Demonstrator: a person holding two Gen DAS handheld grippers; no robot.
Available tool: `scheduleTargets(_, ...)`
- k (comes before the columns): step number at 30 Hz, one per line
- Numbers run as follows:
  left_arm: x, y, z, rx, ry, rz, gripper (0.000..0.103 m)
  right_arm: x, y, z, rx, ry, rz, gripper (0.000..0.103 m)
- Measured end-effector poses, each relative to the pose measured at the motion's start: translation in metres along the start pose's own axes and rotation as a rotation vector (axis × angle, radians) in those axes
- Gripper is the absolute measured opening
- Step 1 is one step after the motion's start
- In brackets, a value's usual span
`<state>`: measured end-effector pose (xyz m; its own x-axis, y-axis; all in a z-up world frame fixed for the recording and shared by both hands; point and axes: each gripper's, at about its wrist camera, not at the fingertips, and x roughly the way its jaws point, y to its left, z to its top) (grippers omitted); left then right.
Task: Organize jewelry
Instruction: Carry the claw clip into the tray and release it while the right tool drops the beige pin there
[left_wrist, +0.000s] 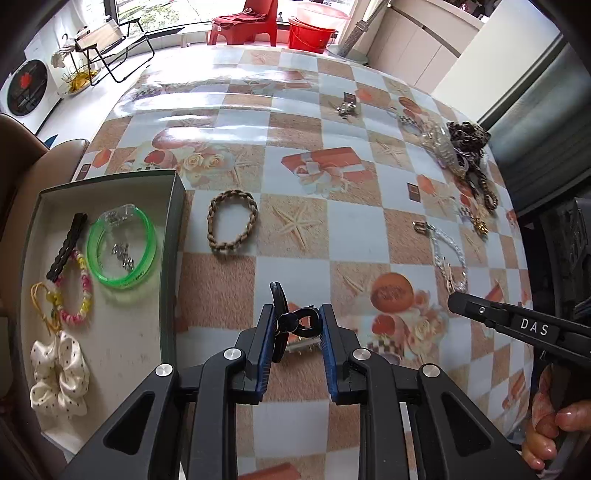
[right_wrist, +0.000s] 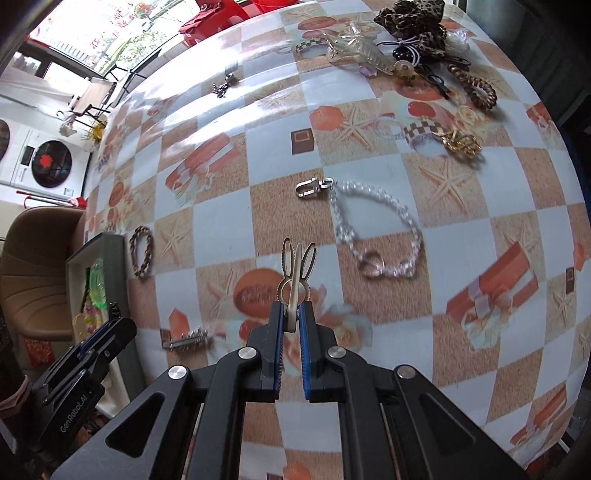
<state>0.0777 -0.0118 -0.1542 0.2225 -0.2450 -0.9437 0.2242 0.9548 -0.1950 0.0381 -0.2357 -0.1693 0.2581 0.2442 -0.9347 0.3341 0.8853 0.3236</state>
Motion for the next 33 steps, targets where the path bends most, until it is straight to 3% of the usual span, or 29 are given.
scheduleTargets(16, -0.035, 0.019, -0.033, -0.037, -0.008, -0.015, 0.027, -0.022, 0.022, -0.024, -0.047, 0.005, -0.014, 0.009)
scheduleTargets(33, -0.06, 0.064, -0.051, -0.118, -0.043, -0.004, 0.027, -0.026, 0.088, -0.038, -0.18, 0.016, -0.008, 0.009)
